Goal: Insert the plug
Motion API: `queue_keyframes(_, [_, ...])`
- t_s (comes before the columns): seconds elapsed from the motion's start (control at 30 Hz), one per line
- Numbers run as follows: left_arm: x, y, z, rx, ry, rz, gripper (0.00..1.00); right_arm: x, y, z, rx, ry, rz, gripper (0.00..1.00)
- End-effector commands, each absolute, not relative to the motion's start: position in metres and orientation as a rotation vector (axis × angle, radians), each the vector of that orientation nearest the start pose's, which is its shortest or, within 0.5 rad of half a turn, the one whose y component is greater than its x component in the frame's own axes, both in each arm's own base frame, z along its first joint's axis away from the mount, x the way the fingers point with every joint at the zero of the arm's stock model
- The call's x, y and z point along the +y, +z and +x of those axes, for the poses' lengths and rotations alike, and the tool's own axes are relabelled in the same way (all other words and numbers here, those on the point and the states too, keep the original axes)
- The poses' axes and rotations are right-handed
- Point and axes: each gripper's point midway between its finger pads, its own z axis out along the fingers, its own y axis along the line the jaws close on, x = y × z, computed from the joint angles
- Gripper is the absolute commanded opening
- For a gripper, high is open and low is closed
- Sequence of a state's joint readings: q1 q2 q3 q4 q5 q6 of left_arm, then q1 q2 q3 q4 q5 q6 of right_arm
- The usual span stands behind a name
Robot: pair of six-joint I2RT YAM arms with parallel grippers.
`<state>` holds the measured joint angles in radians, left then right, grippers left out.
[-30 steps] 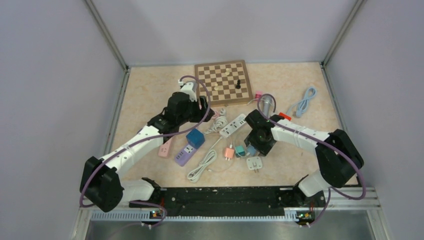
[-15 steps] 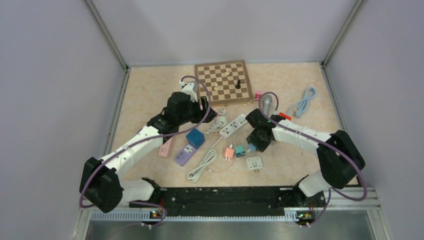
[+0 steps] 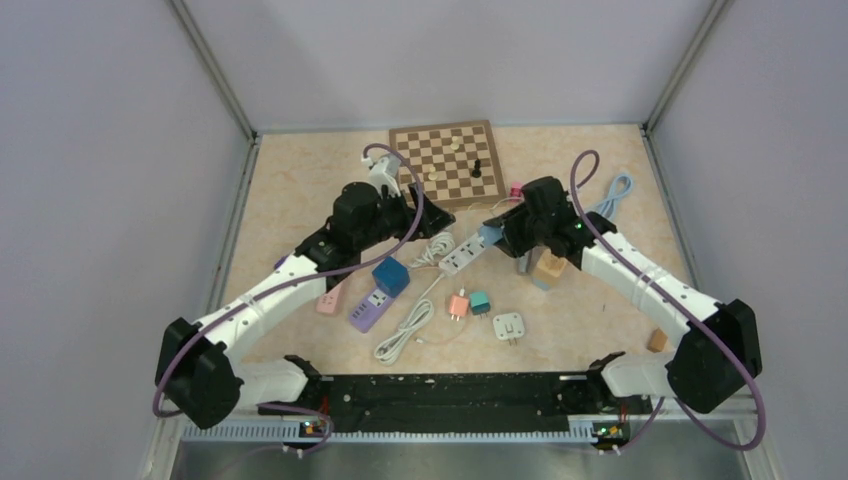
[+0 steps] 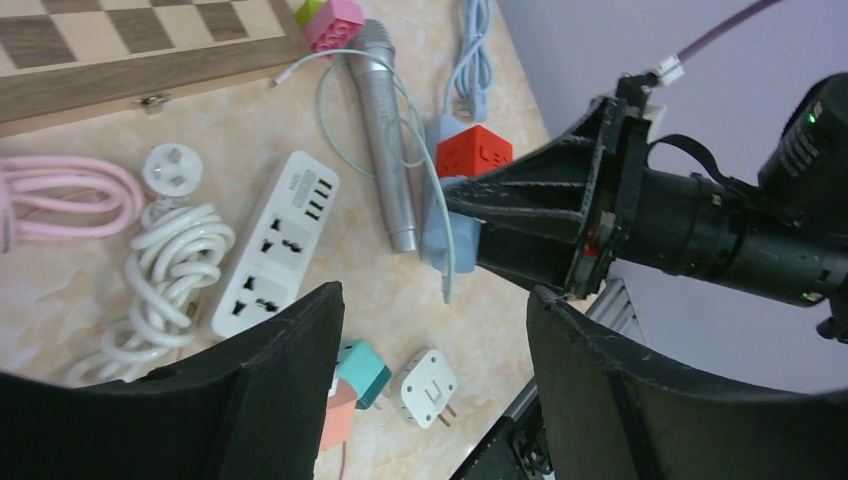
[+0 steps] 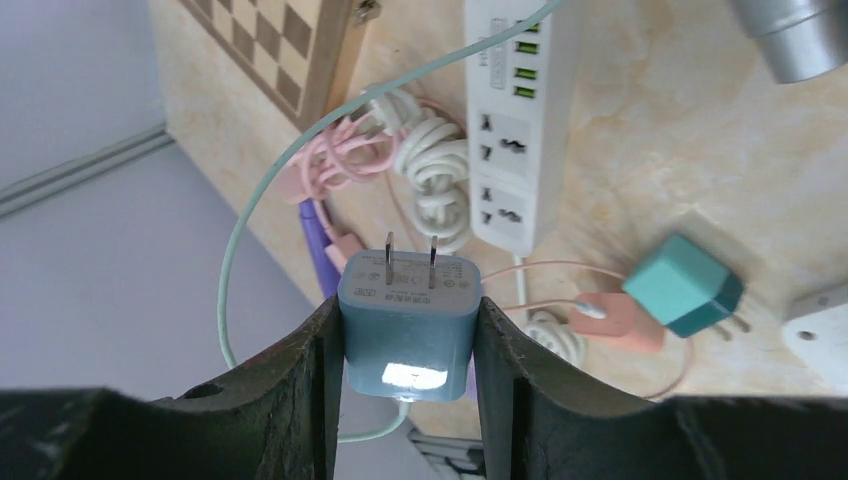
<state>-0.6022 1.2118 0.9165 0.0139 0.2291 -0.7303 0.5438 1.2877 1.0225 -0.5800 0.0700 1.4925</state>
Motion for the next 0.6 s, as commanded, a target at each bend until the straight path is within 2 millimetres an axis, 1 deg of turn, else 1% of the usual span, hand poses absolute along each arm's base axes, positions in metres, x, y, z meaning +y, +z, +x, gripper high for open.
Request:
queue_keyframes(0.0, [-0.314,0.284,0.297,1.896,-1.185,0.132,0.72,0.242,0.216,0.325,2.16,1.134,1.275,0.11])
queue_keyframes(0.03, [-0.319,0.281,0.299,1.909,-1.192,0.134,0.73,0.246,0.222,0.329,2.14,1.184,1.275,0.11])
queue_keyframes(0.13, [-0.33,0.271,0.31,1.92,-1.175,0.143,0.73,0.252,0.228,0.334,2.116,1.269,1.277,0.11])
queue_keyframes(0.3, [-0.343,0.262,0.326,1.948,-1.116,0.17,0.72,0.253,0.228,0.339,2.12,1.327,1.282,0.11])
queue_keyframes(0.4, [-0.349,0.253,0.335,1.971,-1.086,0.17,0.68,0.255,0.232,0.343,2.106,1.344,1.275,0.11])
queue_keyframes(0.5, [-0.352,0.254,0.345,1.966,-1.074,0.14,0.64,0.256,0.232,0.346,2.101,1.349,1.27,0.11])
queue_keyframes(0.57, [-0.357,0.255,0.347,1.952,-1.09,0.152,0.55,0.255,0.231,0.347,2.099,1.345,1.274,0.1])
